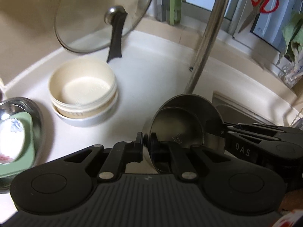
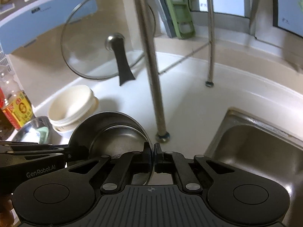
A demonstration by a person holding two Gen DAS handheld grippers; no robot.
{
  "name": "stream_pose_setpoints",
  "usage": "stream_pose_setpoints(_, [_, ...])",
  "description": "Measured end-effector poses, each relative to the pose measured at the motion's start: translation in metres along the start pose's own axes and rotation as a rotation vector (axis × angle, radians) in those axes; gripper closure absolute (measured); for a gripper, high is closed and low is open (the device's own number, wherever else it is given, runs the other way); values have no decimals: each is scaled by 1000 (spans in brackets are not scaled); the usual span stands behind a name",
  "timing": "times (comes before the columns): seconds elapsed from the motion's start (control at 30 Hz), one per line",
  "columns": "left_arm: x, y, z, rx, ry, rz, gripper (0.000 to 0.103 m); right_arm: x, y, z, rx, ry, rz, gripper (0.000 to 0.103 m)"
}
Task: Organize plates and bowls
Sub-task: 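Lift the steel pot with the right gripper and carry it beneath the glass lid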
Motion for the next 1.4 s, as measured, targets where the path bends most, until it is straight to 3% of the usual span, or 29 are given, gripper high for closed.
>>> stream_pose_setpoints(0.7, [-47,46,-66,-57,98,130,97,9,53,-81,-96,126,82,99])
stream_pose_setpoints(1.07, [-39,67,-98,-73,115,155,97,35,78,-110,-124,139,97,99])
stream_pose_setpoints(1.4, [-12,88,-127,-101,111,123,97,72,96,-123,-112,133,55,99])
Point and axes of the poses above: each gripper's, at about its wrist camera, not at the fingertips, and x roughly the way its jaws point, z to its right, y to its top, the point moved 9 cm from there along x, roughly the way its jaws point, and after that the axes turned 7 degrees about z, right-handed, at the moved point
